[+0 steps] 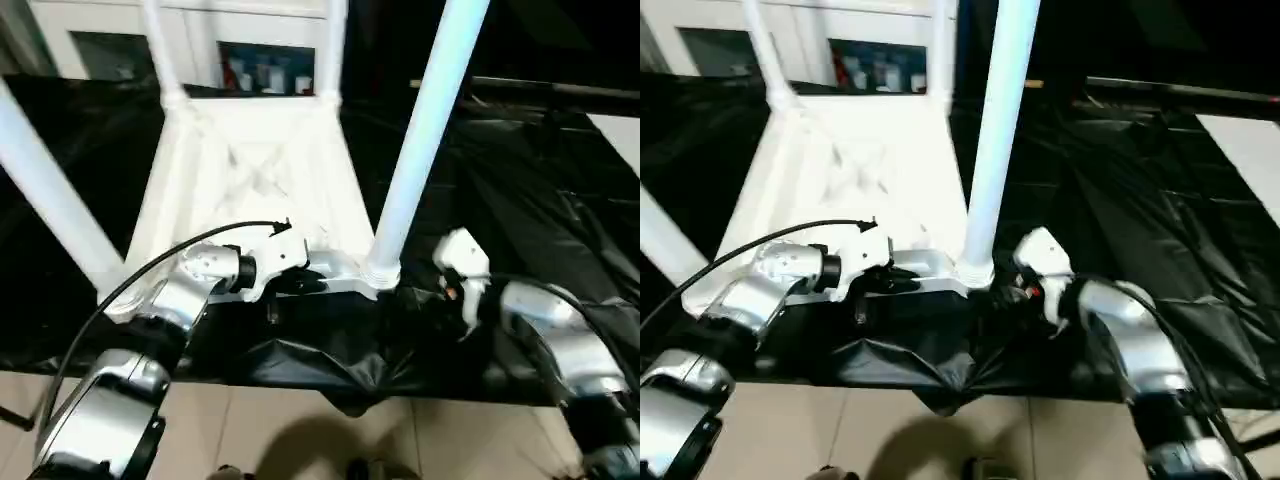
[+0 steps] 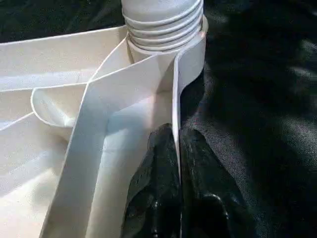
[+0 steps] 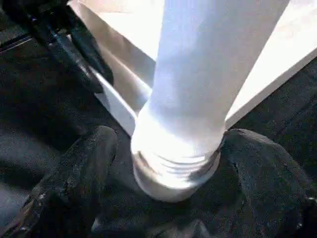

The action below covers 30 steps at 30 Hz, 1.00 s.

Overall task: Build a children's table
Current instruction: Rotate table base, then rotate leg to tighten

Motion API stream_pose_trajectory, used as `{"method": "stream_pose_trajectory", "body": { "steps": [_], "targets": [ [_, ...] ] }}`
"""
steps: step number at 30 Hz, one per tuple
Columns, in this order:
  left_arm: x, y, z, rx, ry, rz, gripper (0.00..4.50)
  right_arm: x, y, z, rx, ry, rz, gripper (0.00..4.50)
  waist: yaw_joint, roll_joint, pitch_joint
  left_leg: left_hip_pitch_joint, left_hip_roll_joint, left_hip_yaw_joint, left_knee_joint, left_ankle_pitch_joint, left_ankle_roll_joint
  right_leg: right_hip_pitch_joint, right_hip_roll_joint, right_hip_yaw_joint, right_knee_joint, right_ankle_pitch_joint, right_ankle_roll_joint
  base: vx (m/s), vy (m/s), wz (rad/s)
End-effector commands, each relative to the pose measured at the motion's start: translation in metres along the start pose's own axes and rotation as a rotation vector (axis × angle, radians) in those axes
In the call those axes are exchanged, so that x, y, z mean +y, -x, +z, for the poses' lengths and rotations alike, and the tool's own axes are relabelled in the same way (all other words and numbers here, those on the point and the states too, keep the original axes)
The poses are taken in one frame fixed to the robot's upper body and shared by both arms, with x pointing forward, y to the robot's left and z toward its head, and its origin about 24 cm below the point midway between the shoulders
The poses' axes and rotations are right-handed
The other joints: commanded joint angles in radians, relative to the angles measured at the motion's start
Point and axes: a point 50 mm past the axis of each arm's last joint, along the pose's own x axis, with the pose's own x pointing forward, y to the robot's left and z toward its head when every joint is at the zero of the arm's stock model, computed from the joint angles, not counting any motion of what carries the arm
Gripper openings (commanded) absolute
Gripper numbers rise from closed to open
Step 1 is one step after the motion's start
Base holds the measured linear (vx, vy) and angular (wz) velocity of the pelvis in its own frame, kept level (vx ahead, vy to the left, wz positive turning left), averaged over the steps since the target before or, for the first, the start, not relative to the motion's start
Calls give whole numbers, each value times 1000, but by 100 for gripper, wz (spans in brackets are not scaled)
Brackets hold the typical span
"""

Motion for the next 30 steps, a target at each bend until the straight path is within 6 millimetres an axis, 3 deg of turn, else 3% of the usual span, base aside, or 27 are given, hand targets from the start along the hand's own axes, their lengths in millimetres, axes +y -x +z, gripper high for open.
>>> {"method": "stream_pose_trajectory", "body": {
  "steps": [1,5,9,21,25,26,28,30],
  "targets": [
    [-19,-8,-23,91,61,-80,3,-5,0,3,-5,19,-21,389,3,-13,-58,1,14,-2,-72,-244,77,50,-57,30,-88,-441,-131,0,0,0],
    [-18,-4,-23,108,64,-103,3,-6,-4,5,-10,26,14,389,2,-13,-58,4,13,5,-69,-238,85,51,-58,36,-80,-349,-188,0,0,0],
    [-19,-1,-23,119,94,-134,3,-5,-5,5,-6,39,64,389,3,-16,-58,1,13,6,-69,-215,88,57,-59,36,-76,-324,-197,0,0,0],
    [-14,3,-27,198,134,-166,3,-11,-12,6,-3,65,122,389,-3,-15,-52,4,15,2,-75,-256,74,54,-61,36,-84,-397,-192,0,0,0],
    [-14,3,-25,191,125,-184,3,-12,-14,7,-8,64,133,389,-3,-14,-54,3,15,4,-75,-249,77,56,-59,36,-82,-360,-202,0,0,0],
    [-15,3,-25,187,123,-190,0,-12,-14,6,-7,63,142,353,-3,-14,-54,2,15,3,-75,-241,79,57,-59,36,-81,-345,-208,0,0,0],
    [-15,3,-25,184,120,-193,0,-12,-14,6,-5,63,149,353,-3,-15,-54,1,15,4,-75,-237,81,58,-58,36,-80,-332,-212,0,0,0],
    [-15,3,-24,182,117,-195,0,-12,-15,6,-4,62,157,318,-3,-15,-53,2,15,4,-75,-239,82,57,-59,36,-81,-338,-212,0,0,0]
  ]
}}
